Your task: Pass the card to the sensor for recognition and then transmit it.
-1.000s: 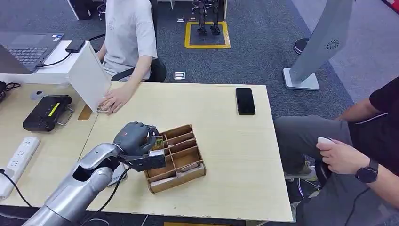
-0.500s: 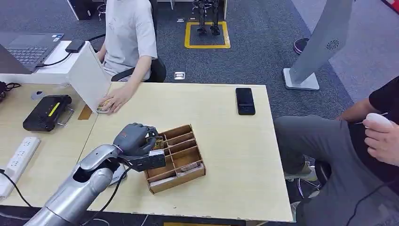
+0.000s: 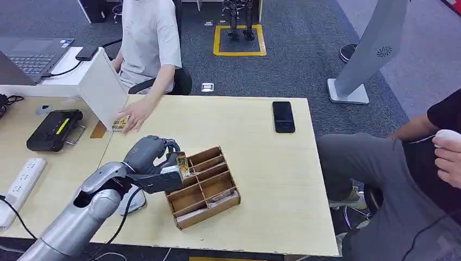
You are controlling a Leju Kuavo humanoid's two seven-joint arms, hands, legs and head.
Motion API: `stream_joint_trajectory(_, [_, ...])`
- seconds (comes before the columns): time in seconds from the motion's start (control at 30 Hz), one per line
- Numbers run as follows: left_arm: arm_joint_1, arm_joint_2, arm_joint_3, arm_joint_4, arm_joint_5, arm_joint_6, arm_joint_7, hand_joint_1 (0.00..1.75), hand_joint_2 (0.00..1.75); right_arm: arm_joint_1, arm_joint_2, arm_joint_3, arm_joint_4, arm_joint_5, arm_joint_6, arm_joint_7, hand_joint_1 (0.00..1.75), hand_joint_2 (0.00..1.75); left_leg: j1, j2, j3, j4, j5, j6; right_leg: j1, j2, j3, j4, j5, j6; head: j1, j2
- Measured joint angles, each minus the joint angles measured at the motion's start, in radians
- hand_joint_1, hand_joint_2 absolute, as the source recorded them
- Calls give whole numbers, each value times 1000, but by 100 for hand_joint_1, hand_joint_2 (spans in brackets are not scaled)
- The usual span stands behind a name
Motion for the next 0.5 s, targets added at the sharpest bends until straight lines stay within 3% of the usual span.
stream_joint_trajectory(0.5, [1, 1, 5, -10, 0, 0, 0, 175, 175, 0, 0, 0, 0, 0, 0, 0, 0, 0, 0, 0, 0, 0, 0, 0, 0, 0, 0, 0, 0, 0, 0, 0])
